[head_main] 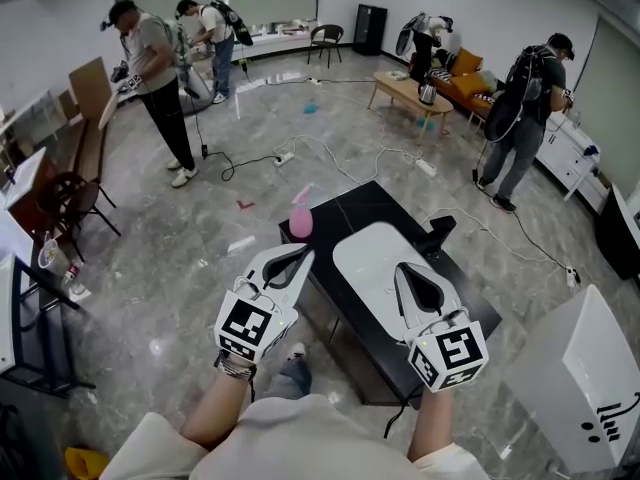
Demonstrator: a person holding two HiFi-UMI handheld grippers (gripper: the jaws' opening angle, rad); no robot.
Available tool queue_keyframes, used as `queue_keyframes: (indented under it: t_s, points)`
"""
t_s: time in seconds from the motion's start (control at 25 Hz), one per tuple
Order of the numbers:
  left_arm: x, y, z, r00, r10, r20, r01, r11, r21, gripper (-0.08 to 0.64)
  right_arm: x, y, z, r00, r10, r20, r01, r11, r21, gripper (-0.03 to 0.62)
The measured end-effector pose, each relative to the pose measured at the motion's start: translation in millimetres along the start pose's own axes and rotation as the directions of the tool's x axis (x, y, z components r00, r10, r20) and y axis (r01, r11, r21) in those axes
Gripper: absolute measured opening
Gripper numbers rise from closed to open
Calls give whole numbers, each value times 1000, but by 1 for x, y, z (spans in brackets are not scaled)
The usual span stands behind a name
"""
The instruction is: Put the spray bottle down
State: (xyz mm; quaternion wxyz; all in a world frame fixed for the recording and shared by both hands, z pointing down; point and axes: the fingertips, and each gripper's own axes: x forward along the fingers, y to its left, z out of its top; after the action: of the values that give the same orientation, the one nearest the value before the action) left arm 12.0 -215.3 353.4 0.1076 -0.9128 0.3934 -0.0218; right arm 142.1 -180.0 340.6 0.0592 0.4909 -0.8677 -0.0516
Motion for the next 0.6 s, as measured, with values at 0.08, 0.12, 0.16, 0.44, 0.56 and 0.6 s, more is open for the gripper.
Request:
queue_keyframes:
  t_s: [0.08,0.12,0.16,0.44,0.56,0.6]
  points:
    - [-4,0,7,1000,4,7,-4,1000,13,6,-1,3,4,1000,3,7,-3,1000,-5,8]
    - [-6,0,10,1000,5,9,-6,1000,19,6,-2,4,6,1000,5,9,-5,1000,-6,8]
    - [-8,-1,12,1000,7,11,-7,1000,24,5,-3,5,7,1000,6,11,-6,1000,-5,8]
    - [-13,-6,15,1000,1,15,-2,999,32,5,-4,13,9,1000,13,20,-13,1000,2,8]
    - [-13,-7,14,1000,1,15,-1,999,34,6,-6,12,6,1000,10,18,-10,1000,1,8]
    - [-12,-7,14,1000,0,16,0,999,35,5,-6,11,5,1000,10,17,-10,1000,0,8]
